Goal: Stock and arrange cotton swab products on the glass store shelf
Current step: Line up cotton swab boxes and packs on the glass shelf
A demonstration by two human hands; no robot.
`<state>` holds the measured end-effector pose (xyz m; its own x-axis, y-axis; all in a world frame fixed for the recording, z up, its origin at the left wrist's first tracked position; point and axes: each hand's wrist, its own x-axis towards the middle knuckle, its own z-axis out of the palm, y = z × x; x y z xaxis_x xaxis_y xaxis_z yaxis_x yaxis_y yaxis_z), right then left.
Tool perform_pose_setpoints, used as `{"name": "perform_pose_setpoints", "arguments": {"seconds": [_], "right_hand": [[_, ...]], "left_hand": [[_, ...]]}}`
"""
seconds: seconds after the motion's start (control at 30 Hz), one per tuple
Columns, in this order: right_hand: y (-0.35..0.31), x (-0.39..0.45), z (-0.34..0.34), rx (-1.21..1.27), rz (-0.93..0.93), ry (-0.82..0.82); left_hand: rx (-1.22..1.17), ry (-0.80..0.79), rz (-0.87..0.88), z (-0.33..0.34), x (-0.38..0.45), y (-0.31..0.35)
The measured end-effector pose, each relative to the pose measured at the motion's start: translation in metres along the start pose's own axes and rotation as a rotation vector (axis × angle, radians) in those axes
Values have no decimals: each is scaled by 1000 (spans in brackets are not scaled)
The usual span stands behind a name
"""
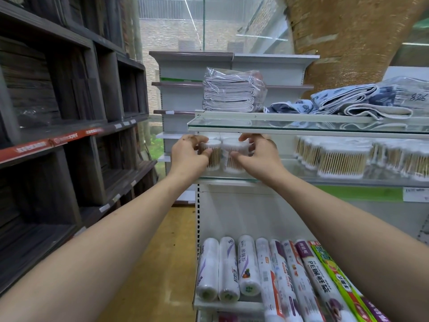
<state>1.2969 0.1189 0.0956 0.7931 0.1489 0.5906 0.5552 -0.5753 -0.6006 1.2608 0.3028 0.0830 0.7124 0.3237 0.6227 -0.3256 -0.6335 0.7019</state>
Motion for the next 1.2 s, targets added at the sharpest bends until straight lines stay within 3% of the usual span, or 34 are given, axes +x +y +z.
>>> {"name": "perform_pose_setpoints", "arguments": {"seconds": [0.13, 0.57, 1.2], "right_hand": [[2, -3, 1, -21, 3, -37], [1, -1, 12, -56, -32, 56], [-1, -35, -3, -52, -31, 69]], "left_hand": [[-4, 1, -7, -1, -1, -3], [-109, -26, -103, -1, -3, -4], [41, 29, -113, -13, -40, 3]]}}
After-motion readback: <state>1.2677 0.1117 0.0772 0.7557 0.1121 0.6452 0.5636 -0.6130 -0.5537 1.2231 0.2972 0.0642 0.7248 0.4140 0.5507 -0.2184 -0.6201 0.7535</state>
